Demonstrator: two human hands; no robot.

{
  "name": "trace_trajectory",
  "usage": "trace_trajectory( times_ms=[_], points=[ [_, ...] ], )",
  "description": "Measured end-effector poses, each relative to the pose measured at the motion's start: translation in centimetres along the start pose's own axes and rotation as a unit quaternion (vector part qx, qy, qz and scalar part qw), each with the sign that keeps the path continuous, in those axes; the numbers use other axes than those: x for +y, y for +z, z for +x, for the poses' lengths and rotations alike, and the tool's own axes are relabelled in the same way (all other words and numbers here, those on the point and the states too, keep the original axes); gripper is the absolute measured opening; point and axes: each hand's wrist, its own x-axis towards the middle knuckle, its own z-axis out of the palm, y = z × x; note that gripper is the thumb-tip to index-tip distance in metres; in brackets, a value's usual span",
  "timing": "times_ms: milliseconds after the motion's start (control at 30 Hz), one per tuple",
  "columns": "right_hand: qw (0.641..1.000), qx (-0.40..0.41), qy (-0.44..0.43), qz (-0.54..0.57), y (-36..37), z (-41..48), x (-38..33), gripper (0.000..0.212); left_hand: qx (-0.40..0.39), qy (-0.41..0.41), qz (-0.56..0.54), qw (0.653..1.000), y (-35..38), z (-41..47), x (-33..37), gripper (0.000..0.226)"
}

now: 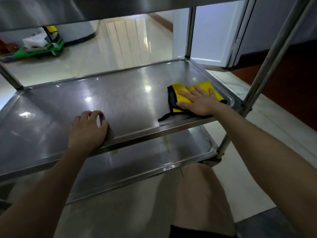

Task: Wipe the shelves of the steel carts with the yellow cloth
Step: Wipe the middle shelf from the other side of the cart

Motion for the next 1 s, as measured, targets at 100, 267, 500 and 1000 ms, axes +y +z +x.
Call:
trace_trajectory(
  times_ms=[100, 267, 500, 1000],
  points=[
    [0.999, 0.000, 0.049, 0.002, -1.1, 4.4, 1.1, 0.092, 0.011, -0.001, -0.009, 1.000, 0.2, 0.0, 0.2, 0.046],
    [0.998, -0.009, 0.061, 0.007, -1.9, 11.4, -5.9, 0.087, 0.035, -0.003, -0.012, 0.999, 0.7, 0.3, 0.9, 0.041],
    [0.983, -0.027, -0.180, -0.028, 1.3, 10.9, -20.0, 0.083, 0.048, -0.017, -0.013, 0.999, 0.6, 0.9, 1.0, 0.036],
    [0.998, 0.009, 0.056, -0.001, -1.4, 3.4, 1.3, 0.080, 0.016, -0.023, 0.005, 1.000, 1.3, 1.5, 1.0, 0.060]
  ],
)
